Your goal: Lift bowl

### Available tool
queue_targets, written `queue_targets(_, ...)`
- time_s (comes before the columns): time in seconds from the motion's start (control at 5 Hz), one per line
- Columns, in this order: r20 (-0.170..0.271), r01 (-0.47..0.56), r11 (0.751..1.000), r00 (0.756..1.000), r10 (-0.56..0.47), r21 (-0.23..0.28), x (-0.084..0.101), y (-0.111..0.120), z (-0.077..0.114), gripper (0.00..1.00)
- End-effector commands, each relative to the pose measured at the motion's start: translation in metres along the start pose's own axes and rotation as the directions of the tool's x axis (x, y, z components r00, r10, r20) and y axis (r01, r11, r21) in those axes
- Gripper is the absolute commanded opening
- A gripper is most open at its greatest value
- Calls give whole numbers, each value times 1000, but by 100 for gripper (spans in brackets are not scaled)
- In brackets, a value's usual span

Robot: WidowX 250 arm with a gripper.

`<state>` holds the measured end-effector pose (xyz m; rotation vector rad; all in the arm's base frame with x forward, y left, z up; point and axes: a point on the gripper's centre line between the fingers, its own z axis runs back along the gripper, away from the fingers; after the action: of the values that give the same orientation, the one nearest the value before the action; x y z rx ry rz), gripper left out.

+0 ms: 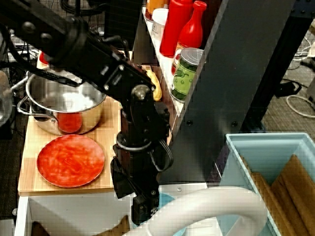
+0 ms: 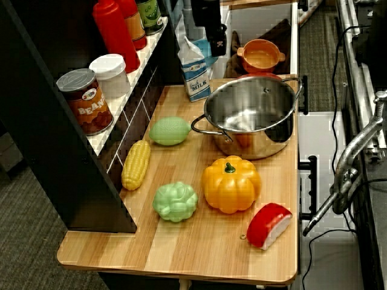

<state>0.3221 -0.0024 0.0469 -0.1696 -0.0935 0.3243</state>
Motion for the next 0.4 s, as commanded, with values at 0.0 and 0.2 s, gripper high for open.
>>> queue_targets(0.0, 31, -43, 999, 999, 43, 1, 22, 6, 5, 100)
queue_targets(0.2, 30, -48, 999, 998, 48, -2, 23, 9, 6, 100)
